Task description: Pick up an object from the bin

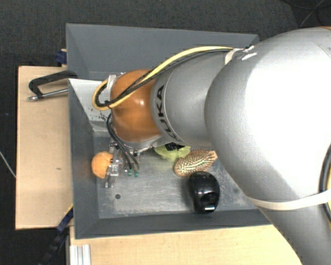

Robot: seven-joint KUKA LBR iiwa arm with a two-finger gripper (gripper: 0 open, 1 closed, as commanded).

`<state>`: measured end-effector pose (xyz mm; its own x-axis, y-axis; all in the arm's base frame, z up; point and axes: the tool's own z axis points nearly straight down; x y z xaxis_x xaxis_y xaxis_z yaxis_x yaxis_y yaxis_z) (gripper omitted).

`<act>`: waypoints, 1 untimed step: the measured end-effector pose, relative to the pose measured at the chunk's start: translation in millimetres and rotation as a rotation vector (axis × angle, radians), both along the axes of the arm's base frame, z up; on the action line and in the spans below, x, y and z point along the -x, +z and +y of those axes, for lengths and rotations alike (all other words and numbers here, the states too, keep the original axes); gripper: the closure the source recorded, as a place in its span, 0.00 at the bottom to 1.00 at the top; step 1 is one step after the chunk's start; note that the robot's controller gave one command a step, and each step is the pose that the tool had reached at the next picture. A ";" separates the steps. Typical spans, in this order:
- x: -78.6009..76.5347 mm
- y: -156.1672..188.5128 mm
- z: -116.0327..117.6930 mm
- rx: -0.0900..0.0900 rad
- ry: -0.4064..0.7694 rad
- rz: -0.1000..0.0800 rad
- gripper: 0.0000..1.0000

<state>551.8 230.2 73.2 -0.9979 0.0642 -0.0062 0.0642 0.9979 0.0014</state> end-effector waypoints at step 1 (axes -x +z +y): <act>-0.1 1.0 0.0 0.000 0.000 0.000 1.00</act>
Offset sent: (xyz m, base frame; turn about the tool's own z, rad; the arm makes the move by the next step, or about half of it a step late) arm 0.0002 -0.0002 0.0360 0.0000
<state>551.9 230.2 74.2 -0.9979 0.0646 -0.0058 0.0646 0.9979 0.0018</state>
